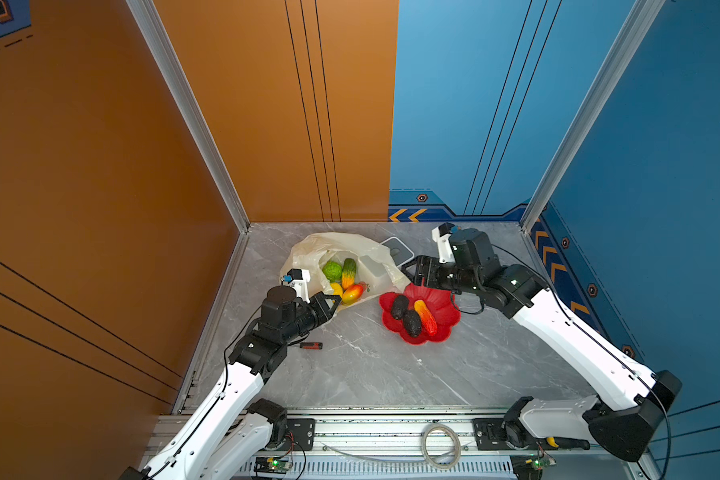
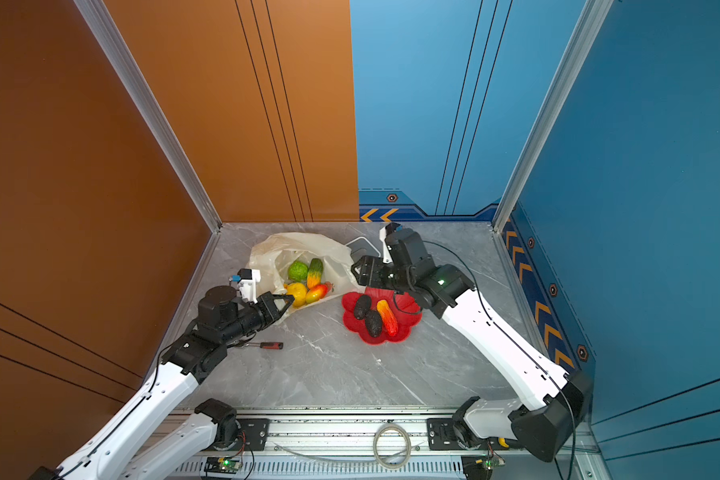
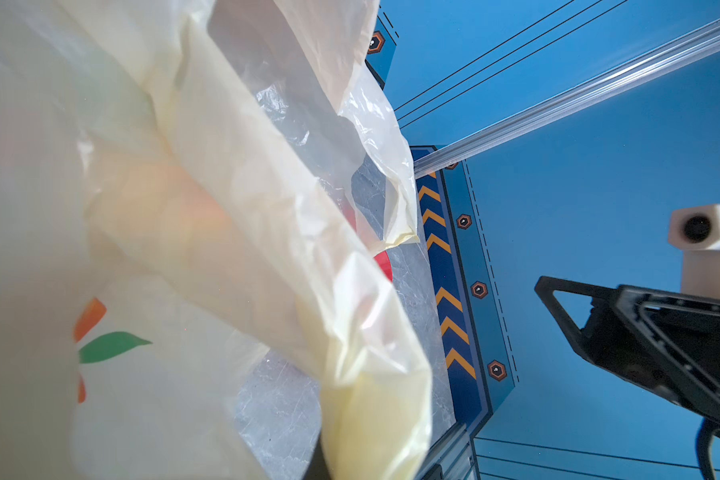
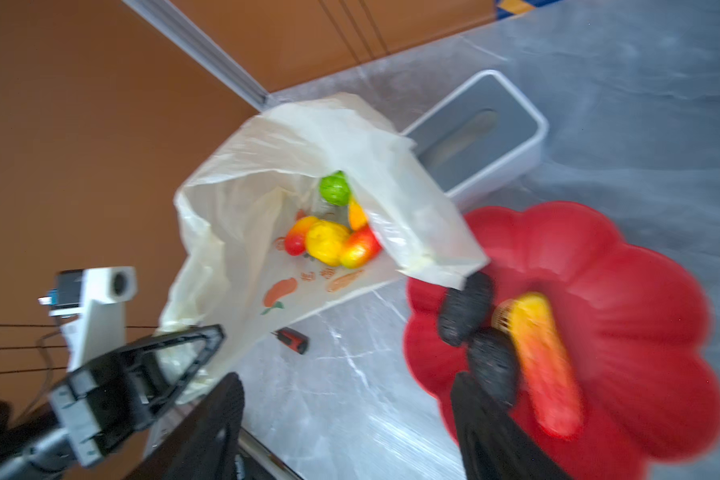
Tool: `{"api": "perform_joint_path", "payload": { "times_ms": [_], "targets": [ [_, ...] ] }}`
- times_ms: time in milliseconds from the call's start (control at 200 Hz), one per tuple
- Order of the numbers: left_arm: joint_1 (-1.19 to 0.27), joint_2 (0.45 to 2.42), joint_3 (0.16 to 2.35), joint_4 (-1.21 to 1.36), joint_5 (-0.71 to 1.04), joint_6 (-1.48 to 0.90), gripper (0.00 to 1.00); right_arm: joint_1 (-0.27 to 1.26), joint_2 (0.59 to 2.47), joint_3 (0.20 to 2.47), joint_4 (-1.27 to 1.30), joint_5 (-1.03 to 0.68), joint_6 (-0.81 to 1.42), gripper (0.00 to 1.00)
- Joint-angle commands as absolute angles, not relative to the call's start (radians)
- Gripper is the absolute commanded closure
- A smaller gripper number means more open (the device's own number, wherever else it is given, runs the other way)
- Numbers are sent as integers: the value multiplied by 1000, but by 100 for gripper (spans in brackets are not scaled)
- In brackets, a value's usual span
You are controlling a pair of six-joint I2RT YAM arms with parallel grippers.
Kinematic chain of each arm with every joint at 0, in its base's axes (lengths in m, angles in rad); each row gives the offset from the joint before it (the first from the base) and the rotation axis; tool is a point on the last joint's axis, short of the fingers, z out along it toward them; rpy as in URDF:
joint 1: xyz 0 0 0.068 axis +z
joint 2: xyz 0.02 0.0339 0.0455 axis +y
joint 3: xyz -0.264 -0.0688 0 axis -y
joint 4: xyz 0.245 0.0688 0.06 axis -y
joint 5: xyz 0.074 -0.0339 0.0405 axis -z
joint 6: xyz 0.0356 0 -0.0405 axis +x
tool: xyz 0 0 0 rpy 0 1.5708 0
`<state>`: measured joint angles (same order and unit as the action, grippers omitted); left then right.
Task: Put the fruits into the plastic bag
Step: 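Withdraw the right gripper back over the red bowl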
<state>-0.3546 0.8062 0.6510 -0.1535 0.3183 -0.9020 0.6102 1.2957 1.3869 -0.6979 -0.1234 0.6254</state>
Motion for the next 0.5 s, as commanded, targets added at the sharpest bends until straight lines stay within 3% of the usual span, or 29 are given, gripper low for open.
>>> {"api": "perform_joint_path", "payload": {
  "times_ms": [0,491],
  "targets": [
    [-348,809,684,-166,335,-876,100,566,1294,1323,-922,-69,518,20],
    [-347,803,691,-179,324,-870,100,549,1568,1294,-973,54,378,22]
  ]
}}
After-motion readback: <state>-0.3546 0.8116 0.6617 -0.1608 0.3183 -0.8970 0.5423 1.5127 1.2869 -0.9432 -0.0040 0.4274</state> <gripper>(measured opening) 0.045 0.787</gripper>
